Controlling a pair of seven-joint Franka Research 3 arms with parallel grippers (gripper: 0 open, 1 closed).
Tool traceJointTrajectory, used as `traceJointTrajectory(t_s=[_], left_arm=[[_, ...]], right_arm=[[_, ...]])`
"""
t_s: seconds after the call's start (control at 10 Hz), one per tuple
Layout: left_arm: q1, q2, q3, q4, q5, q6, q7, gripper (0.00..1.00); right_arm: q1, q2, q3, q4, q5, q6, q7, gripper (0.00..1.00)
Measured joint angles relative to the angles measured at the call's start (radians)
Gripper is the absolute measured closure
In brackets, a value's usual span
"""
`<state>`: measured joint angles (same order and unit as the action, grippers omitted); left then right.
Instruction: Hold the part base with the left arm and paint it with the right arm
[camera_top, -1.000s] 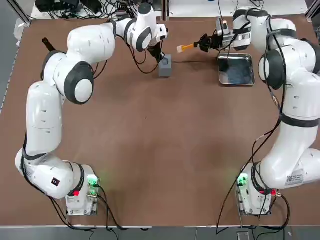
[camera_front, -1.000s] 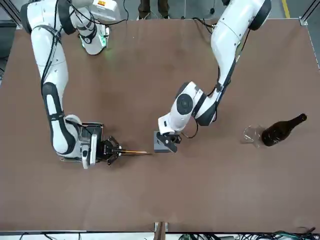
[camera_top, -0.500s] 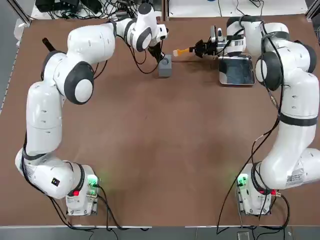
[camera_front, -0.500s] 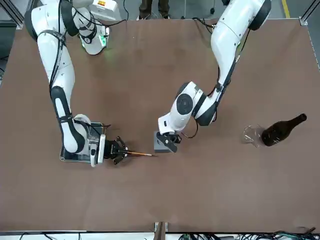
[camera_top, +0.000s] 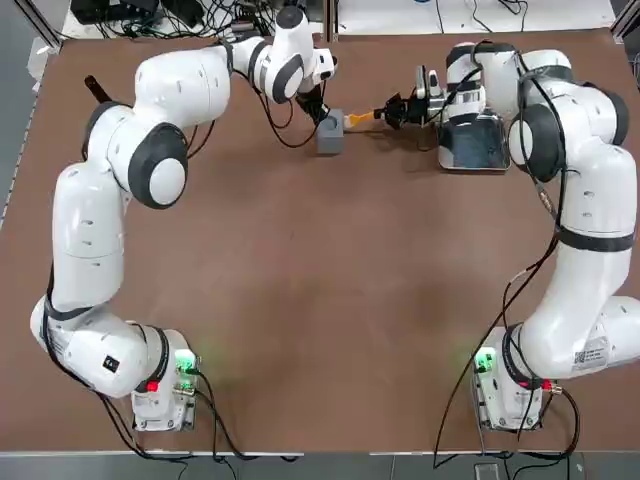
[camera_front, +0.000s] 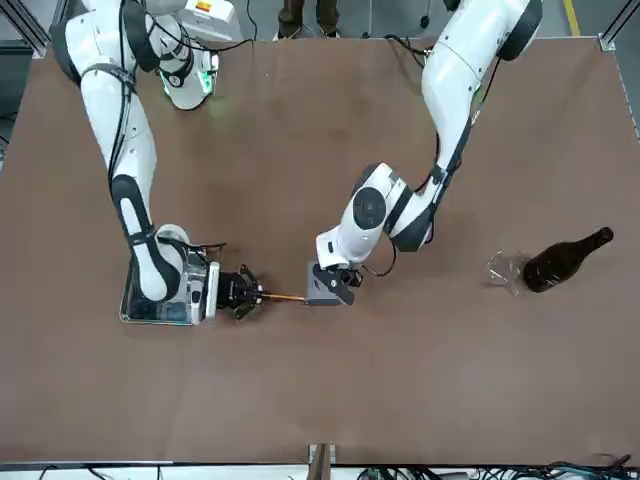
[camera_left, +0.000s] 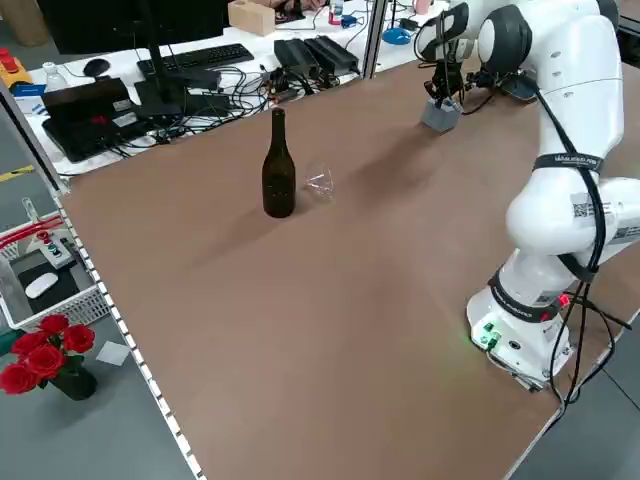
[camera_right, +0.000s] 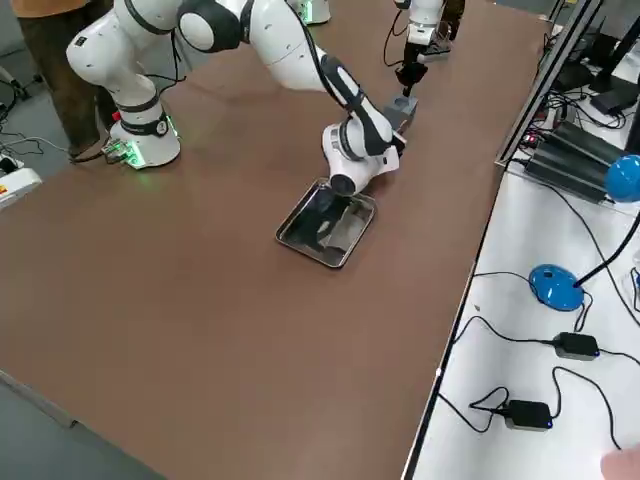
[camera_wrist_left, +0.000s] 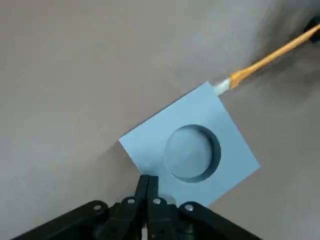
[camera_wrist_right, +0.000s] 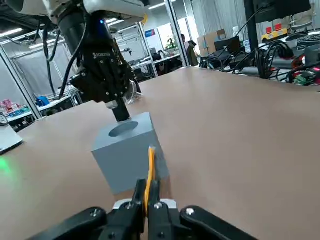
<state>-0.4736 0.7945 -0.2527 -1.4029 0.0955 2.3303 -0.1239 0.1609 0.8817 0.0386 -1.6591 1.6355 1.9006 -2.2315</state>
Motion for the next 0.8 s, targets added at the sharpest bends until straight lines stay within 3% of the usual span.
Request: traceJointTrajectory(t_s=[0.4, 0.8], left_arm=[[0.0, 0.0, 0.0, 0.0, 0.0, 0.0, 0.0, 0.95], [0.0, 0.0, 0.0, 0.0, 0.0, 0.0, 0.0, 0.95]], right_arm=[[0.0, 0.0, 0.018, -0.05, 0.001, -0.013, -0.036, 0.95], [-0.002, -0.008, 0.015, -0.111, 0.008, -0.103, -0.079, 0.95]])
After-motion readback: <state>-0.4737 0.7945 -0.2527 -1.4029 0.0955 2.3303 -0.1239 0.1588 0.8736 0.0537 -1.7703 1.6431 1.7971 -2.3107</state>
